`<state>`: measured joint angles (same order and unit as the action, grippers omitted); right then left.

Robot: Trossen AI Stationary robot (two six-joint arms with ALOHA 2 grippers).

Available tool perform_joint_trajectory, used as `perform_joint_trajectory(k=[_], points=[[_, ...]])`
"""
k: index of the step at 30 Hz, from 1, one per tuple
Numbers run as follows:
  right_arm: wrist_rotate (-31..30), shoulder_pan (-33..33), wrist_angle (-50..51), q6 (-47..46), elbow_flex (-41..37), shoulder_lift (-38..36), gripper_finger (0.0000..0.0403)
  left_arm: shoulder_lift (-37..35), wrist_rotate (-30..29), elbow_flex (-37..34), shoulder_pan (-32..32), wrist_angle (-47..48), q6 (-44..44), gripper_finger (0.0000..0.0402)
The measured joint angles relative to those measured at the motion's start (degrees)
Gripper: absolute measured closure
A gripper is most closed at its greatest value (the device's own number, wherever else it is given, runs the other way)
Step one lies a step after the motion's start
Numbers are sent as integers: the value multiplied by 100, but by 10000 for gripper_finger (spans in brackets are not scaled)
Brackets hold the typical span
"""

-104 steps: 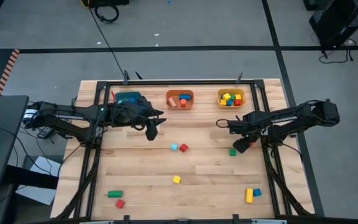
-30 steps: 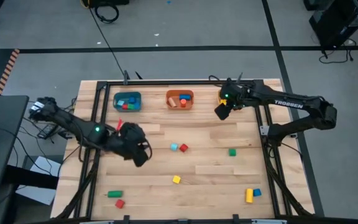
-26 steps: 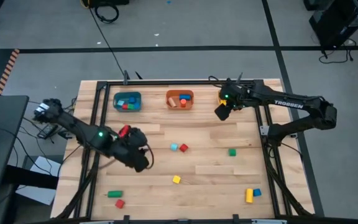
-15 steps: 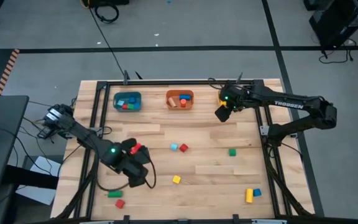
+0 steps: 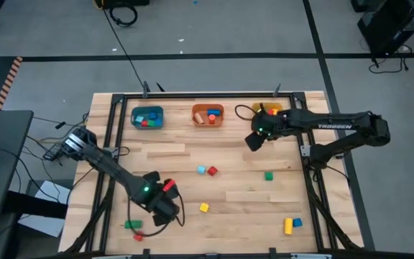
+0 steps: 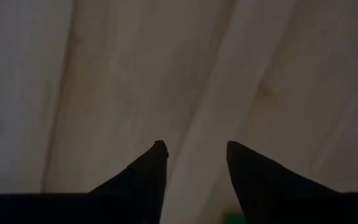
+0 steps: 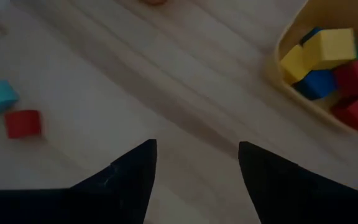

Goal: Sort blocks by size
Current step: Put the green cylindrical block into the orange bin

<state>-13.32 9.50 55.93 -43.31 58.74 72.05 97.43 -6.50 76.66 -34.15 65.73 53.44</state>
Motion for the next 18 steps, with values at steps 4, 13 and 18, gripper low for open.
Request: perform_joint_trajectory(k=[4,13,18], points=[[-6,-282,-56,-460,0,0,165,-106,25,0,-296,325,265,186],[-416,-1027,-62,-1521,0,0,167,-191,702,-142,-1080,922,861,148],[-661,-1455,-62,-2065,0,0,170,-186,1124,-615,-1364,143,913,152]])
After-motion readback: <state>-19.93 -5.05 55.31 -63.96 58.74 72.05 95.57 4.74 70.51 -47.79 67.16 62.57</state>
